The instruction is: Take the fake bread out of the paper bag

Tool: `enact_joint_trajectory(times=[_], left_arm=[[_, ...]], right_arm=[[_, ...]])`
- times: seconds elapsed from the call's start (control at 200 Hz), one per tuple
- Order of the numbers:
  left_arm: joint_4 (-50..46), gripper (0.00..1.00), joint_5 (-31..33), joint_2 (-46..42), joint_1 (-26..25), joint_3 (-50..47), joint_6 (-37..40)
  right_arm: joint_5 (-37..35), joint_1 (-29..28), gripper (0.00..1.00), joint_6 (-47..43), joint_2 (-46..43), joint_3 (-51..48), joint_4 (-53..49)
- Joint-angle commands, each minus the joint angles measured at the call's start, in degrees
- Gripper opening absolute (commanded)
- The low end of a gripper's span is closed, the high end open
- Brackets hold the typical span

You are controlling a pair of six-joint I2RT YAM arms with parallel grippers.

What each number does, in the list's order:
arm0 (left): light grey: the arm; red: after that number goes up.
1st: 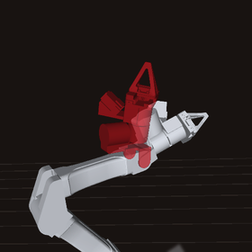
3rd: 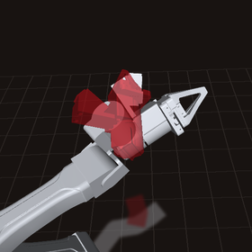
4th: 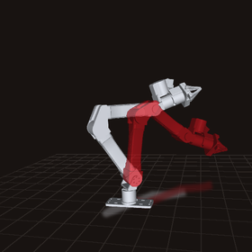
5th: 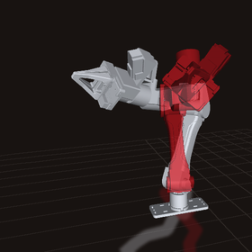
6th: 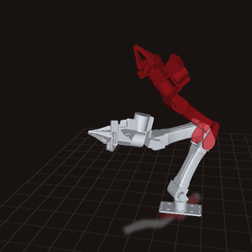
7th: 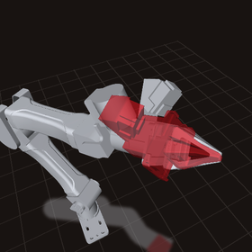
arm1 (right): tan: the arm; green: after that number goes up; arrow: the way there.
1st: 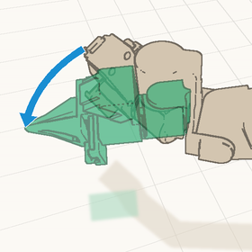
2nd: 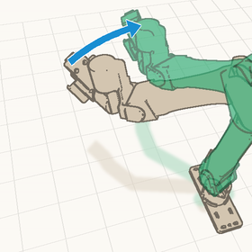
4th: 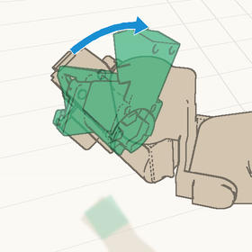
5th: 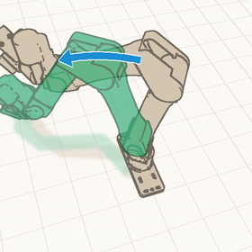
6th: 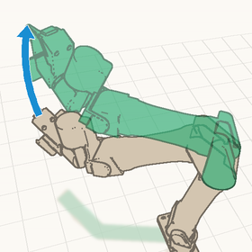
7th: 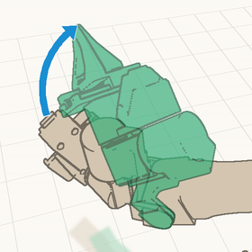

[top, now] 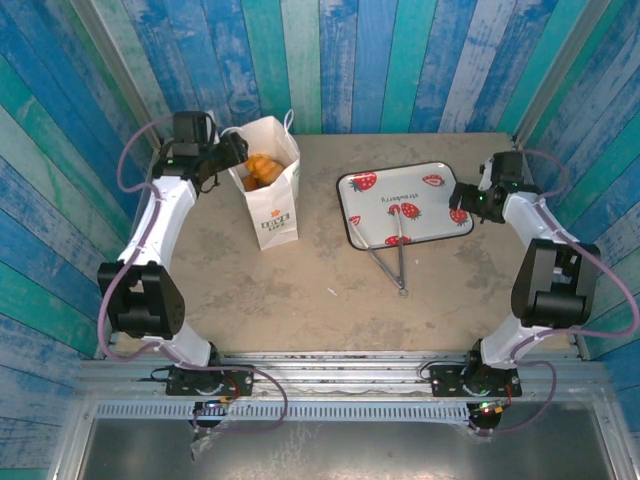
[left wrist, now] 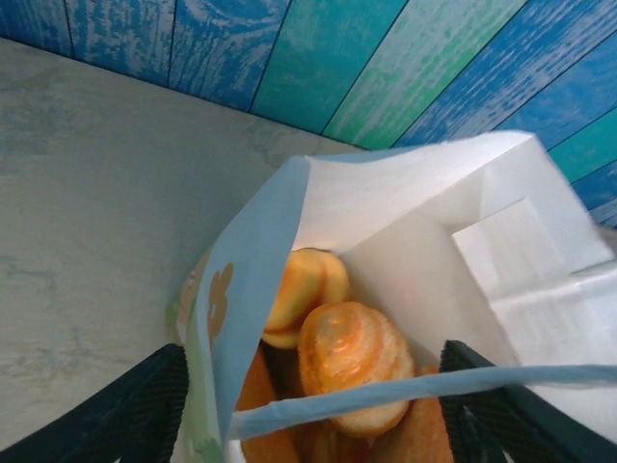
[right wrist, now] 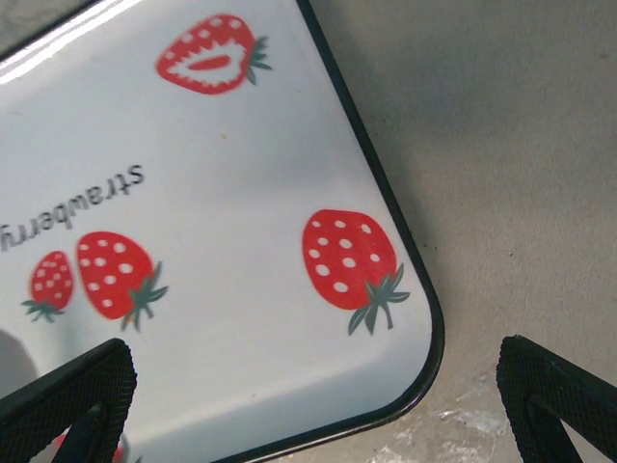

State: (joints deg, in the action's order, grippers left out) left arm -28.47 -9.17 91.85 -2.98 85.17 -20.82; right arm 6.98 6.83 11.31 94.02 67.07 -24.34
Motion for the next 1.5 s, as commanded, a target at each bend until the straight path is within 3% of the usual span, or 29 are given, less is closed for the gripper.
enact_joint_trajectory(times=[0.0, 0.255, 0.576, 0.786, 1.072, 1.317, 1.498], left_arm=[[-2.62, 0.61, 1.59, 2.59, 0.15, 2.34, 1.47], [-2.68, 0.3, 0.56, 4.33, 0.16, 2.93, 1.62], [-4.18, 0.01, 0.8, 9.62, 0.17, 9.26, 2.81], [-7.19, 0.0, 2.0, 15.12, 0.17, 20.04, 7.63], [-6.7, 0.0, 2.33, 19.82, 0.17, 31.05, 18.21], [-2.1, 0.0, 2.39, 21.41, -1.16, 32.0, 26.55], [0.6, 0.0, 5.37, 22.17, -3.45, 31.03, 29.13]], right_arm=[[-1.71, -1.5, 1.0, 0.76, -3.62, -0.61, -2.41], [-4.44, -4.19, 1.0, 0.32, -9.71, -0.76, -5.52], [-3.56, -6.5, 1.0, 0.75, -16.54, -3.62, -5.65], [-5.7, -11.94, 1.0, 1.67, -21.53, -9.31, -2.87], [-9.92, -20.3, 1.0, 5.65, -31.69, -24.25, 3.65], [-14.81, -28.2, 1.0, 10.55, -42.19, -35.77, 5.99], [-18.43, -34.26, 1.0, 15.09, -42.93, -39.14, 5.35]])
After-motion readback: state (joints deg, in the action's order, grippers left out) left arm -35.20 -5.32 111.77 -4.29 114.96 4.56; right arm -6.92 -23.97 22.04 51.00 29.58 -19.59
